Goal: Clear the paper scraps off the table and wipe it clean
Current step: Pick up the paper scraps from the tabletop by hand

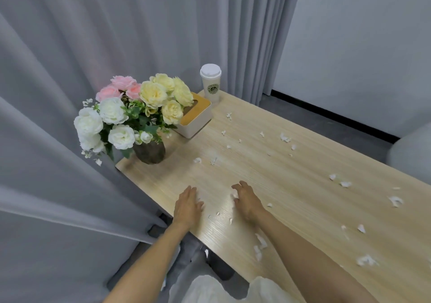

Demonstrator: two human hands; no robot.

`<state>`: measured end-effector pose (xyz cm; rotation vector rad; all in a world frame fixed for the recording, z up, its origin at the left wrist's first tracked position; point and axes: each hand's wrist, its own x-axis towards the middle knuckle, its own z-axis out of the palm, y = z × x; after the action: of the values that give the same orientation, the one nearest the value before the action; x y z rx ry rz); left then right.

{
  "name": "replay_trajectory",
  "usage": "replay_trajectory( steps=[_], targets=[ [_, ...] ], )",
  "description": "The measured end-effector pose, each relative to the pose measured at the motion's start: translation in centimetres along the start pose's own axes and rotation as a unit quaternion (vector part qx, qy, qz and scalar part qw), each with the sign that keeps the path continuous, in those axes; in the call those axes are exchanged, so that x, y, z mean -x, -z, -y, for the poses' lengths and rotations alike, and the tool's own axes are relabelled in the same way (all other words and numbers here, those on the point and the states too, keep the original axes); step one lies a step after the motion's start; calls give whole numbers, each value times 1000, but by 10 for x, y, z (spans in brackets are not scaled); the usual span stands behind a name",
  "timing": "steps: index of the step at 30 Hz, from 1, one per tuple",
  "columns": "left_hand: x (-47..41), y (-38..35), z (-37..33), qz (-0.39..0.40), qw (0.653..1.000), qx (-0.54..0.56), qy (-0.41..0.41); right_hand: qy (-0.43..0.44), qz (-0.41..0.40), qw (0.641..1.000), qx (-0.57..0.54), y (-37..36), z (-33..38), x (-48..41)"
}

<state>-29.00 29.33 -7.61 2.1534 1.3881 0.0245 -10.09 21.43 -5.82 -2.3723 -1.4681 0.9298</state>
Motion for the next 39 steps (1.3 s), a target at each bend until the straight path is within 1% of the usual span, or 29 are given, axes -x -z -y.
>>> replay_trajectory(
  steps=[5, 9, 15, 20, 22, 26, 29, 32, 34, 36, 37, 38, 39],
  targets=[
    [-2, -9, -28, 12, 999, -2, -38, -6, -8, 1000, -10, 12, -18, 5],
    [-26, 1, -35, 7, 999, -27, -43, -2, -11, 1000, -27, 24, -20, -9],
    [-82, 11, -48, 2, 997, -47, -57, -14, -29, 998, -60, 43, -19, -45],
    [-139, 10, -74, 37, 995, -38, -79, -29, -41, 996, -77, 61, -15, -93],
    [-163, 8, -85, 47, 993, -39, -99, -39, -53, 994, -91, 67, -11, -114],
    [-216, 7, -114, 38, 989, -38, -136, -54, -82, 989, -112, 76, -6, -151],
    [-259, 7, -140, 28, 991, -29, -128, -73, -100, 986, -115, 80, -11, -169],
    [-298, 6, -165, -1, 993, -9, -116, -103, -125, 980, -117, 83, -22, -176],
    [-316, 6, -177, -35, 995, 35, -86, -103, -151, 977, -112, 85, -29, -178],
    [-334, 2, -181, -85, 993, 23, -75, -106, -172, 973, -111, 87, -36, -179],
    [-343, -1, -180, -92, 993, 19, -67, -111, -181, 971, -108, 89, -39, -179],
    [-351, -4, -178, -90, 994, 38, -49, -117, -188, 969, -106, 90, -43, -179],
    [-357, -7, -174, -75, 995, 56, -32, -122, -198, 967, -107, 93, -46, -179]
  ],
)
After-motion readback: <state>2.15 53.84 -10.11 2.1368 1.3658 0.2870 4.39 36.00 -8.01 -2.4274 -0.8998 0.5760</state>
